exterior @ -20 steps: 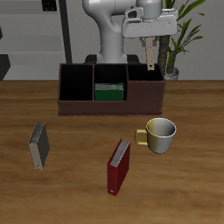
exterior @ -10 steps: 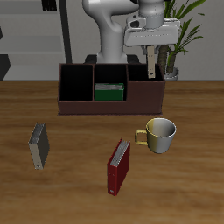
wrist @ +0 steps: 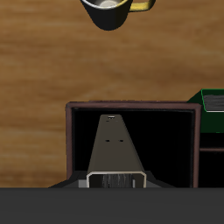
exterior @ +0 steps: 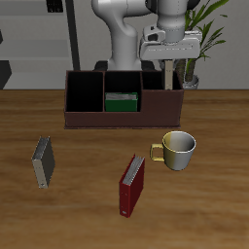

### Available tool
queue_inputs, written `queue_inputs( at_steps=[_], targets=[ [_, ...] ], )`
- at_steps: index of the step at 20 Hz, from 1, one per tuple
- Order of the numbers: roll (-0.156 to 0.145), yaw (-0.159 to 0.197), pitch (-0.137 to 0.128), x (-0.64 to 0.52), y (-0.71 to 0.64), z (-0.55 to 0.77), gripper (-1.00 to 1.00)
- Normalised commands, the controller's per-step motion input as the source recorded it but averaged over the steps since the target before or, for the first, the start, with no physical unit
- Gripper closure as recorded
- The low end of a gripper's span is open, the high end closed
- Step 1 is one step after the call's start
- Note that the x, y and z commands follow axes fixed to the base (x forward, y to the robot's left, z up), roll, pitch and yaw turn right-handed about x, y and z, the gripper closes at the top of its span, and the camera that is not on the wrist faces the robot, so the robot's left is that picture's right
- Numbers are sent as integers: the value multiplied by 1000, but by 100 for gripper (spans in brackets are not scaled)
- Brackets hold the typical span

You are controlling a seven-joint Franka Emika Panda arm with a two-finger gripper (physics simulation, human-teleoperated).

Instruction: Place the green book into the back desk caddy's front compartment and place the left yellow book into the back desk caddy's right compartment and place the red book into the back desk caddy's right compartment

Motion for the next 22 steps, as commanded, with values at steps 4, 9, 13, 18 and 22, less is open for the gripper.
queue_inputs(
  at_steps=[4,9,13,18,22],
  targets=[
    [-27,11,47,112,12,-236,100],
    [-8,14,55,40,37,-270,100],
    [-37,23,54,28,64,-309,100],
    [27,-49,82,-29,72,-219,-100],
    [28,-54,89,2,62,-159,-100]
  ],
)
